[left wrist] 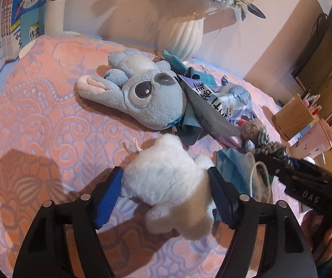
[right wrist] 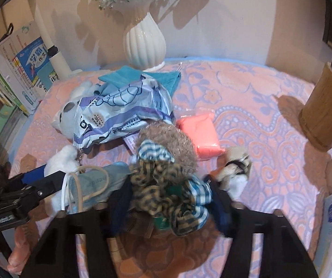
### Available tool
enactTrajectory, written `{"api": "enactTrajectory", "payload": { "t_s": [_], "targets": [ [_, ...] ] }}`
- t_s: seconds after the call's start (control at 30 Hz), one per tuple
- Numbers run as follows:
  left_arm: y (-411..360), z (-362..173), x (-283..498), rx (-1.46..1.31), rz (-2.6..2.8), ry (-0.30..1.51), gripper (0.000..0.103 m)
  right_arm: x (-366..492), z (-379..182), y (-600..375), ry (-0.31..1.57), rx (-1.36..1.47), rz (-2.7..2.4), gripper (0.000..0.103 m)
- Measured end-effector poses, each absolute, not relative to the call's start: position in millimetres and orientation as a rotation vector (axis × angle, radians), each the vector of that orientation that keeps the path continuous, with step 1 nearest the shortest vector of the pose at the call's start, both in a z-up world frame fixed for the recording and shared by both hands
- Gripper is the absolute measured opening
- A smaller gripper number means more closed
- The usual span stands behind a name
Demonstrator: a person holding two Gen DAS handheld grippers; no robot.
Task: Organize books
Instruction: 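Lift the plush toy and scrunchie up from the pile with both grippers, then carry the plush toy and scrunchie over the amber glass plate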
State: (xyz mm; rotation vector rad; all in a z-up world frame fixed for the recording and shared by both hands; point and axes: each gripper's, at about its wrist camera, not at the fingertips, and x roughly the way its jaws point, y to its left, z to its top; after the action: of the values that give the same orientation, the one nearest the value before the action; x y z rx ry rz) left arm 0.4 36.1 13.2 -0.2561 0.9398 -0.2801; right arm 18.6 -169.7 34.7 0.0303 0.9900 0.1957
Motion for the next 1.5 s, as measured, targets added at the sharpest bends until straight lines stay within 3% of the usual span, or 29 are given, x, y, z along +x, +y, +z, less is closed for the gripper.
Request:
{"api": "enactTrajectory", "payload": {
  "t_s": [0.07, 0.1, 0.3, 0.37, 0.63, 0.77, 0.83, 0.9, 0.93, 0.97, 1.3, 1.33, 1.37, 1.4, 1.5],
  "targets": [
    [37, 16, -2, -0.256, -0.281, 0.928, 0.058, 16, 38, -170, 0.975, 0.036, 0.215, 0.030],
    [37, 17, -4, -0.254, -0.281, 0.922, 0.056, 16, 40, -170, 0.970, 0.037, 0.221, 0.029],
    [50, 34, -12, -0.282, -0.284, 0.865, 0.053, 8, 48, -178, 0.937, 0.103, 0.266, 0.027],
    [52, 40, -15, -0.286, -0.287, 0.845, 0.053, 4, 56, -185, 0.906, 0.144, 0.288, 0.021],
    [50, 54, -28, -0.288, -0.329, 0.809, 0.053, -46, 97, -213, 0.820, 0.157, 0.321, 0.020],
    [40, 51, -27, -0.285, -0.351, 0.812, 0.053, -70, 86, -236, 0.874, 0.153, 0.301, 0.021],
    [36, 51, -28, -0.282, -0.357, 0.817, 0.053, -68, 67, -246, 0.934, 0.177, 0.277, 0.025],
    [31, 51, -30, -0.274, -0.365, 0.818, 0.053, -64, 51, -254, 0.986, 0.210, 0.262, 0.041],
    [30, 52, -32, -0.268, -0.369, 0.816, 0.053, -63, 46, -257, 0.999, 0.219, 0.259, 0.058],
    [28, 53, -33, -0.259, -0.372, 0.814, 0.053, -63, 42, -259, 1.001, 0.222, 0.254, 0.069],
    [7, 63, -38, -0.209, -0.403, 0.804, 0.053, -60, 13, -257, 1.045, 0.107, 0.151, 0.072],
    [3, 64, -39, -0.203, -0.408, 0.801, 0.053, -62, 11, -256, 1.041, 0.093, 0.139, 0.066],
    [0, 66, -40, -0.200, -0.412, 0.799, 0.053, -64, 10, -253, 1.036, 0.067, 0.123, 0.050],
    [-3, 67, -40, -0.198, -0.418, 0.797, 0.053, -65, 11, -250, 1.023, 0.025, 0.096, 0.041],
    [-19, 75, -43, -0.183, -0.451, 0.775, 0.053, -70, 18, -250, 0.996, 0.031, 0.115, 0.032]
  ]
}}
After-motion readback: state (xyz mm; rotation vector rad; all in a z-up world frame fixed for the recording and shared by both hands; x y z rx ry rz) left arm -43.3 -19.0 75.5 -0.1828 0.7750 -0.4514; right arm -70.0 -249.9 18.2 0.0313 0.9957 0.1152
